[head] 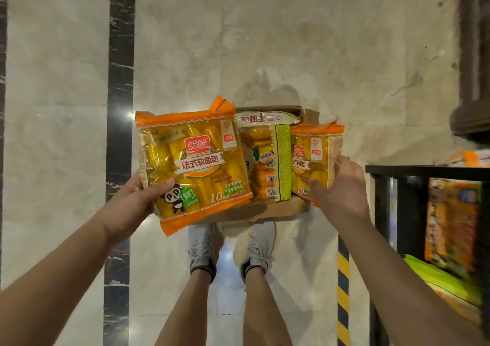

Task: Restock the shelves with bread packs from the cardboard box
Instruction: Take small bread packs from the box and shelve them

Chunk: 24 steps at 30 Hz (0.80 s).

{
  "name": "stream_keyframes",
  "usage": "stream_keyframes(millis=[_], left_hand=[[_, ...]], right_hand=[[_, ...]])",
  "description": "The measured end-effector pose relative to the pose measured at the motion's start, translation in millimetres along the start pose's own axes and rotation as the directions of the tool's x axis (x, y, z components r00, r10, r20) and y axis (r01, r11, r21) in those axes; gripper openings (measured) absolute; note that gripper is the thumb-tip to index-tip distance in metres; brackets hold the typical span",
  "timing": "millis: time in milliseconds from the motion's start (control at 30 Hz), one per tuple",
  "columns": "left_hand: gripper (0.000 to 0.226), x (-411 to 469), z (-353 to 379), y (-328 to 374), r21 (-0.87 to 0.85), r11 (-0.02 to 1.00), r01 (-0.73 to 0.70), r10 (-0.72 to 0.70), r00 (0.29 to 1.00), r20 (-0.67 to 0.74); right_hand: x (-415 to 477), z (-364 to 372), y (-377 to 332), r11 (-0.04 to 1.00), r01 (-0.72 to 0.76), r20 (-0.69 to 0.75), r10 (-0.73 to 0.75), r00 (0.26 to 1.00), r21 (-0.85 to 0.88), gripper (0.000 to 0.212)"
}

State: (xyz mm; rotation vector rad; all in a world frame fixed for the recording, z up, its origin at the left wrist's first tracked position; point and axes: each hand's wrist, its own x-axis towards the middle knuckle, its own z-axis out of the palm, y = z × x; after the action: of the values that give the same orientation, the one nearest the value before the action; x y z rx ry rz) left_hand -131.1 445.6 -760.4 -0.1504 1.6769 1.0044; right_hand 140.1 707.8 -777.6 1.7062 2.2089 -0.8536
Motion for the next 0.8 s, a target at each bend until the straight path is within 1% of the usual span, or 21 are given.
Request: stream_keyframes(millis=[33, 100, 167, 200, 300, 367, 433, 533, 600, 667, 700, 800], left_hand=[[0.051, 1, 4, -1, 0.008, 1.000, -0.006, 0.006, 1.000, 0.013], [0.049, 4, 10, -2, 0.018, 1.000, -0.024, 0.023, 0.999, 0.027], [0.044, 8, 14, -6, -0.007, 0.999, -0.036, 0.036, 0.999, 0.030], [0.045, 10, 15, -7, -0.017, 0.999, -0.038, 0.039, 0.999, 0.033], [0.050, 19, 20, -9, -0.012, 1.000, -0.029, 0.029, 0.999, 0.042], [0.049, 23, 21, -8, 0.004, 1.000, -0.028, 0.028, 0.999, 0.047], [0.052, 24, 22, -5, 0.016, 1.000, -0.026, 0.025, 0.998, 0.057], [0.056, 20, 24, 1, 0.041, 0.999, -0.023, 0.020, 0.998, 0.061], [0.050, 17, 26, 9, 0.051, 0.998, -0.029, 0.026, 0.997, 0.073], [0.049, 11, 29, 18, 0.052, 0.998, -0.035, 0.030, 0.995, 0.095], [0.053, 8, 30, 23, 0.052, 0.998, -0.043, 0.038, 0.994, 0.105], [0.079, -5, 34, 44, 0.088, 0.994, -0.068, 0.056, 0.989, 0.135]], right_hand=[[6, -1, 5, 0.999, -0.045, -0.004, 0.045, 0.999, 0.017, 0.078], [20, 2, 11, 0.986, -0.152, 0.035, 0.149, 0.988, 0.069, 0.093], [38, 8, 14, 0.966, -0.233, 0.063, 0.228, 0.972, 0.113, 0.097], [48, 13, 16, 0.955, -0.266, 0.072, 0.258, 0.963, 0.130, 0.096], [72, 29, 21, 0.917, -0.357, 0.117, 0.341, 0.933, 0.179, 0.082], [80, 38, 26, 0.894, -0.404, 0.160, 0.377, 0.912, 0.195, 0.078], [81, 40, 29, 0.897, -0.405, 0.168, 0.378, 0.910, 0.175, 0.076], [73, 33, 34, 0.922, -0.363, 0.146, 0.344, 0.928, 0.136, 0.069], [63, 22, 35, 0.933, -0.326, 0.120, 0.309, 0.943, 0.155, 0.065], [49, 7, 34, 0.937, -0.288, 0.092, 0.275, 0.957, 0.197, 0.062], [42, -2, 33, 0.934, -0.278, 0.085, 0.265, 0.960, 0.226, 0.061], [21, -34, 38, 0.894, -0.279, 0.121, 0.252, 0.960, 0.350, 0.063]])
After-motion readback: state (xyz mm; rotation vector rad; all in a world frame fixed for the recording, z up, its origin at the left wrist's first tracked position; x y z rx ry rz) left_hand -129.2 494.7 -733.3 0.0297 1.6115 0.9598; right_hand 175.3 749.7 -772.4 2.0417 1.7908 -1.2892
